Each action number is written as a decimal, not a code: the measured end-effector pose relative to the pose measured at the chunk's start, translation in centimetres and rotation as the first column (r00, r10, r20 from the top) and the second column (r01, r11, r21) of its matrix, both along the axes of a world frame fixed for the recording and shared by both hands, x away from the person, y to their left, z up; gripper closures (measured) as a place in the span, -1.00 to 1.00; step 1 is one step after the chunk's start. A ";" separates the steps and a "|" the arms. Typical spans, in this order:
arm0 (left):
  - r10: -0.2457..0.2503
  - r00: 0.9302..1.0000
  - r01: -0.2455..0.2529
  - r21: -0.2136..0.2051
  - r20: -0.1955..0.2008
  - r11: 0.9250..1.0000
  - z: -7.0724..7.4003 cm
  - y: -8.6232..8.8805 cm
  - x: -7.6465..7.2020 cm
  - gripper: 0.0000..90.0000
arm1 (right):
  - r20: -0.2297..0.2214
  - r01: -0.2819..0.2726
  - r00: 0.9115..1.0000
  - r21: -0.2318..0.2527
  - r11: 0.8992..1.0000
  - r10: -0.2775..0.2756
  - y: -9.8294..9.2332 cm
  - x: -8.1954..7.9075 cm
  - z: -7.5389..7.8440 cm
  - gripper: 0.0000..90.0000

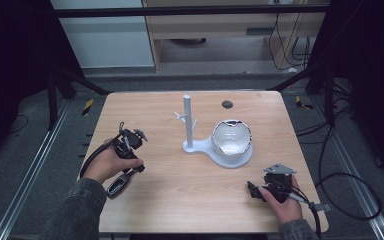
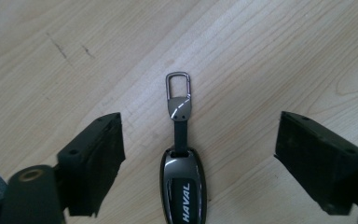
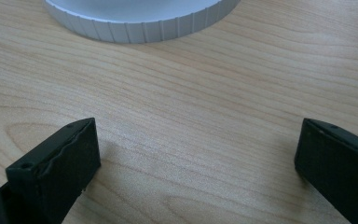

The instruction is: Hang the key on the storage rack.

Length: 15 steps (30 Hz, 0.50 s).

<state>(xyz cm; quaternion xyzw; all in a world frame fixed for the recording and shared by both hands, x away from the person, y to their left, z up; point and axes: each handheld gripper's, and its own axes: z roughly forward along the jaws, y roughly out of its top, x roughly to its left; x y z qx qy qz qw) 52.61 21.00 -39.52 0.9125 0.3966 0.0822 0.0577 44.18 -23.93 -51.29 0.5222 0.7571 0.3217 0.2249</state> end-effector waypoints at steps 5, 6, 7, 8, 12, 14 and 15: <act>0.022 1.000 -0.022 0.013 -0.016 1.000 -1.4 0.8 0.0 -0.42 | -0.001 0.001 1.000 0.002 1.000 -0.001 0.0 0.0 0.0 -0.99; 0.037 0.999 -0.037 0.012 -0.019 0.999 -2.1 1.2 0.1 -0.36 | 0.000 0.001 1.000 0.002 1.000 -0.001 0.0 0.0 0.0 -0.99; 0.044 0.999 -0.044 0.004 -0.023 0.999 -2.4 1.5 0.1 -0.31 | -0.006 0.003 1.000 0.009 1.000 -0.003 0.0 0.0 0.1 -0.99; 0.048 0.998 -0.048 0.001 -0.030 0.999 -2.7 1.8 0.2 -0.26 | -0.005 0.003 1.000 0.008 1.000 -0.003 0.0 0.0 0.0 -0.99; 0.056 0.997 -0.056 -0.001 -0.046 0.998 -3.4 2.4 0.4 -0.13 | -0.003 0.003 1.000 0.005 1.000 -0.003 0.1 0.0 0.0 -0.99; 0.058 0.997 -0.058 0.000 -0.044 0.998 -3.6 2.5 0.5 -0.08 | -0.003 0.002 1.000 0.006 1.000 -0.002 0.1 0.0 0.0 -0.99; 0.058 0.997 -0.058 0.002 -0.051 0.998 -3.9 2.6 0.7 -0.05 | -0.003 0.002 1.000 0.006 1.000 -0.002 0.1 0.0 0.0 -0.99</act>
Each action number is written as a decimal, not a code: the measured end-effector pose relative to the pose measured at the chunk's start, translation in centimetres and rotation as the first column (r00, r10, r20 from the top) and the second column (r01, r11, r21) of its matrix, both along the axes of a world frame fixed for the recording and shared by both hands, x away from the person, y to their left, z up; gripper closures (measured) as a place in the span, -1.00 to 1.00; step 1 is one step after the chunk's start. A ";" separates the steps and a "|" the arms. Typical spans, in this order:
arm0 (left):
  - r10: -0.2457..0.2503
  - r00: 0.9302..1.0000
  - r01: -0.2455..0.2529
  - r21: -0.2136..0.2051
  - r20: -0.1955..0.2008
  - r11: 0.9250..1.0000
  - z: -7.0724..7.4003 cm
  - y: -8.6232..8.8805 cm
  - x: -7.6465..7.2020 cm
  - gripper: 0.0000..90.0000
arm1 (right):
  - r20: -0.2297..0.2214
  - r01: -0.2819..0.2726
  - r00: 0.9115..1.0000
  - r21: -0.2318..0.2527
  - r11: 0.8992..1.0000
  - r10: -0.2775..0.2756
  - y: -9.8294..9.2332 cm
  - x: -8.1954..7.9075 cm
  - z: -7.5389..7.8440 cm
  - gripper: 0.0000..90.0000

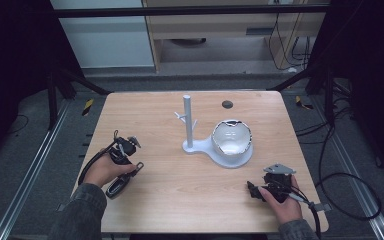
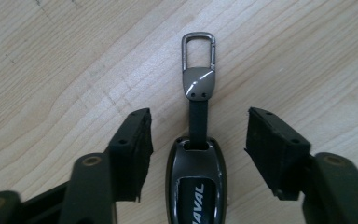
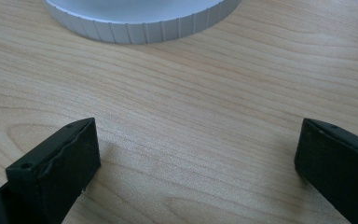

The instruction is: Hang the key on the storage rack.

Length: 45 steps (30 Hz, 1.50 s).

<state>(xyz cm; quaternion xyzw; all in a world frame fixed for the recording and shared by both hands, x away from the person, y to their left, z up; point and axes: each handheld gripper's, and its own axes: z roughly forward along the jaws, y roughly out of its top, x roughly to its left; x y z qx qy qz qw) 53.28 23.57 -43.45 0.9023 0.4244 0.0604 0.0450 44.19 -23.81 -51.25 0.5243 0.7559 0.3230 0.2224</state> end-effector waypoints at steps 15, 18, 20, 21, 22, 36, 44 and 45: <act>-0.001 0.999 0.002 0.031 -0.032 1.000 -1.6 -0.2 0.4 0.24 | 0.003 -0.008 1.000 -0.006 1.000 0.008 0.2 0.1 0.0 -0.99; -0.001 0.999 0.002 0.029 -0.034 1.000 -1.6 -0.1 0.4 0.28 | 0.002 -0.006 1.000 -0.004 1.000 0.006 0.2 0.1 0.0 -0.99; -0.001 1.000 0.002 0.026 -0.020 1.000 -1.6 -0.1 0.4 0.31 | 0.004 -0.010 1.000 -0.005 1.000 0.010 0.2 0.1 0.0 -0.99; -0.001 1.000 0.002 0.029 -0.021 1.000 -1.6 -0.1 0.4 0.31 | 0.003 -0.011 1.000 -0.005 1.000 0.011 0.2 0.1 0.0 -0.99; -0.001 1.000 0.002 0.029 -0.021 1.000 -1.6 -0.1 0.4 0.31 | 0.003 -0.011 1.000 -0.005 1.000 0.011 0.2 0.1 0.0 -0.99; -0.013 0.999 0.014 0.035 -0.032 0.999 -2.0 -0.5 0.5 0.43 | 0.003 -0.017 1.000 -0.006 1.000 0.017 0.3 0.1 0.0 -0.99; -0.005 1.000 0.006 0.045 -0.030 0.999 -2.1 -0.4 0.6 0.52 | -0.002 -0.016 1.000 -0.002 1.000 0.016 0.4 0.1 0.0 -0.99; -0.003 1.000 0.004 0.044 -0.031 0.999 -2.1 -0.4 0.6 0.53 | -0.002 -0.016 1.000 -0.003 1.000 0.016 0.4 0.1 0.0 -0.99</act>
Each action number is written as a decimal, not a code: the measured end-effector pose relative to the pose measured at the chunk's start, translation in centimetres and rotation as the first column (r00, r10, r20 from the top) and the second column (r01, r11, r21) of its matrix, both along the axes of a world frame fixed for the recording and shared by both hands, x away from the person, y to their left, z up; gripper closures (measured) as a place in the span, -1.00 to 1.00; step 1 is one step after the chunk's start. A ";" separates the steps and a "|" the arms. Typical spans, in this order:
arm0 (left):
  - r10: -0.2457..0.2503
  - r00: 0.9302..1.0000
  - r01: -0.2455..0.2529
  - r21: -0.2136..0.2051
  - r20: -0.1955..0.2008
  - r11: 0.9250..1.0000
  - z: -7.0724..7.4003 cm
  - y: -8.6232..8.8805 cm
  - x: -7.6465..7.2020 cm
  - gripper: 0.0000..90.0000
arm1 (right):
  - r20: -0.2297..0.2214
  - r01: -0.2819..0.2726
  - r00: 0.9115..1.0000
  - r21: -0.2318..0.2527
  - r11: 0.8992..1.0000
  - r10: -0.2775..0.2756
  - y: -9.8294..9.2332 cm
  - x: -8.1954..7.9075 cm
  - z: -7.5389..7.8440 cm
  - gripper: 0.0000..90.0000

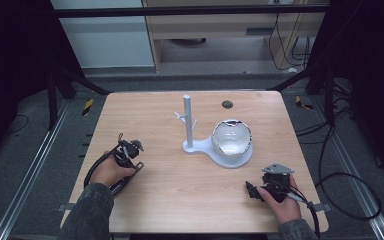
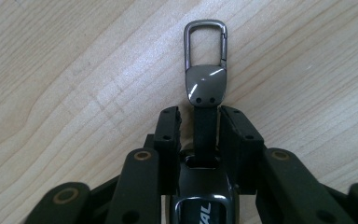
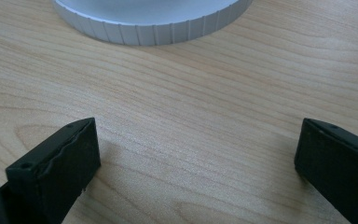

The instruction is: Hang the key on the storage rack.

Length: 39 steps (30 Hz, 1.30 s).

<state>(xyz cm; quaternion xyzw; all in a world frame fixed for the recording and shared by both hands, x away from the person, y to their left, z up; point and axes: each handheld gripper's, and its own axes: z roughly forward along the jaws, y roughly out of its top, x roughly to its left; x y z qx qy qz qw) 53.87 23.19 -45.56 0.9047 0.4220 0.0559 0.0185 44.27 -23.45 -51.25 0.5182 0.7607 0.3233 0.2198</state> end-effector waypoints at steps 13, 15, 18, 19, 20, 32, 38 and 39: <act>-0.012 1.000 0.012 0.000 -0.005 1.000 -0.1 -0.3 0.1 0.59 | 0.004 -0.005 1.000 -0.003 1.000 0.005 0.0 0.0 0.0 -0.99; -0.011 1.000 0.011 -0.001 -0.008 1.000 -0.1 -0.4 0.1 0.61 | 0.002 -0.005 1.000 0.000 1.000 0.005 0.1 0.0 0.0 -0.99; -0.012 1.000 0.012 0.001 -0.012 1.000 -0.1 -0.4 0.1 0.65 | 0.002 -0.005 1.000 0.001 1.000 0.005 0.1 0.0 0.0 -0.99; -0.013 1.000 0.013 0.002 -0.013 1.000 -0.1 -0.4 0.2 0.66 | 0.002 -0.005 1.000 0.001 1.000 0.005 0.1 0.0 0.0 -0.99; -0.015 1.000 0.015 0.002 -0.010 1.000 -0.2 -0.3 0.1 0.68 | 0.003 -0.005 1.000 0.001 1.000 0.005 0.1 0.0 0.0 -0.99; -0.015 1.000 0.015 -0.017 -0.010 1.000 -0.1 -0.1 0.0 0.77 | 0.001 -0.004 1.000 0.004 1.000 0.004 0.1 0.0 0.0 -0.99; -0.031 0.999 0.032 -0.058 0.019 0.998 0.8 0.6 -0.8 0.78 | 0.004 -0.010 1.000 -0.001 1.000 0.010 0.1 0.1 0.0 -0.99; -0.034 0.999 0.036 -0.063 0.026 0.997 0.9 0.7 -1.0 0.78 | 0.004 -0.010 1.000 -0.001 1.000 0.010 0.1 0.1 0.0 -0.99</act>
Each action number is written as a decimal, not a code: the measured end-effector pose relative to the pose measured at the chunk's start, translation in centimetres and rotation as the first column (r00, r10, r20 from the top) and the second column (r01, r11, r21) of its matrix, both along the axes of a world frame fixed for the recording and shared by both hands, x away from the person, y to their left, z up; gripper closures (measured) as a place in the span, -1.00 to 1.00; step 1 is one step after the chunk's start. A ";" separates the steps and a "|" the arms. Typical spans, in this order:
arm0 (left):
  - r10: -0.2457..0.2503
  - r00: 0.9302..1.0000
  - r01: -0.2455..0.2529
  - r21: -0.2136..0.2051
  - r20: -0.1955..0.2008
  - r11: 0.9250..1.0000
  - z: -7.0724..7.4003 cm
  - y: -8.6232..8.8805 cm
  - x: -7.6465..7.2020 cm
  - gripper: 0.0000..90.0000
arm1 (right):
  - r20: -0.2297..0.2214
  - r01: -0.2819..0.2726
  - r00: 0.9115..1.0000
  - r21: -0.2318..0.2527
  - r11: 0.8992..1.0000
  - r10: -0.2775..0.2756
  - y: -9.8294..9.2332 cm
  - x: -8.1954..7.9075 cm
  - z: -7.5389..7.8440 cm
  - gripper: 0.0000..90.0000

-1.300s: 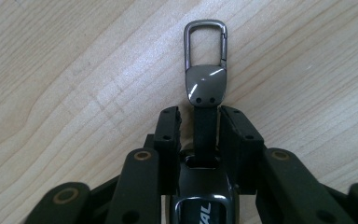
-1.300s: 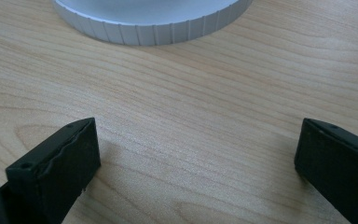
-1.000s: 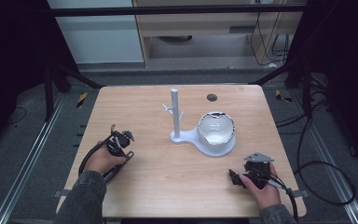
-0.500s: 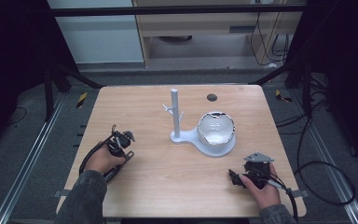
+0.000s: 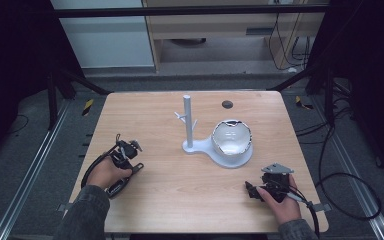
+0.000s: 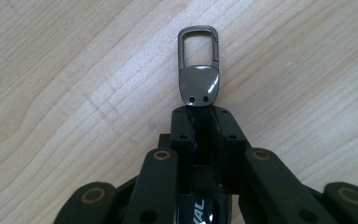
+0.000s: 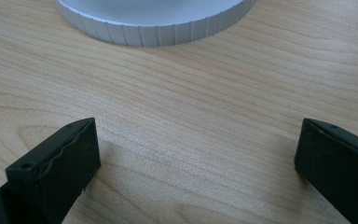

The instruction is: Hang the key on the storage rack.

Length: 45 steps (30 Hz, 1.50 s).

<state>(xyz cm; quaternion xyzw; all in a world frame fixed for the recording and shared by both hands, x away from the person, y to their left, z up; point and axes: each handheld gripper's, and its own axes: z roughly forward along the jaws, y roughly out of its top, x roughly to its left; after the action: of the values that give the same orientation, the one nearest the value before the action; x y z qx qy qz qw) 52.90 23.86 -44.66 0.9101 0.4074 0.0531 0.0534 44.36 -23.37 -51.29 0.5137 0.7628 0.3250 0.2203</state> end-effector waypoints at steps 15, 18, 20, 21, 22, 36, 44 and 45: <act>0.058 0.975 -0.029 -0.139 0.213 0.990 3.5 2.5 -3.6 0.79 | 0.001 0.000 1.000 -0.001 1.000 0.000 0.0 0.0 0.0 -0.99; 0.056 0.971 -0.018 -0.162 0.233 0.987 3.9 2.9 -4.0 0.79 | 0.000 0.000 1.000 -0.001 1.000 0.000 0.0 0.0 0.0 -0.99; 0.063 0.960 -0.004 -0.214 0.271 0.977 4.8 3.6 -4.7 0.79 | 0.000 -0.001 1.000 0.000 1.000 0.001 0.0 0.0 0.0 -0.99; 0.077 0.953 -0.004 -0.242 0.294 0.970 5.2 4.0 -5.0 0.79 | 0.000 -0.003 1.000 -0.001 1.000 0.003 0.0 0.0 0.0 -0.99; 0.086 0.947 -0.003 -0.260 0.310 0.966 5.6 4.3 -5.3 0.79 | 0.000 -0.007 1.000 -0.001 1.000 0.007 0.0 0.0 0.0 -0.99; 0.158 0.839 0.077 -0.401 0.520 0.913 7.9 3.6 -7.6 0.80 | 0.006 -0.005 1.000 -0.010 1.000 0.005 0.1 0.0 0.0 -0.99; 0.205 0.791 0.083 -0.433 0.576 0.897 7.8 1.6 -7.9 0.80 | 0.006 -0.004 1.000 -0.010 1.000 0.004 0.1 0.0 0.0 -0.99; 0.205 0.791 0.083 -0.433 0.576 0.897 7.8 1.6 -7.9 0.80 | 0.006 -0.004 1.000 -0.010 1.000 0.004 0.1 0.0 0.0 -0.99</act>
<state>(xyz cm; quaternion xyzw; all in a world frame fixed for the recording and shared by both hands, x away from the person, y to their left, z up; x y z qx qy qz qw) 44.97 25.42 -36.85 0.7944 0.3994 0.2517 0.3823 44.41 -23.30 -51.33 0.5100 0.7649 0.3231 0.2244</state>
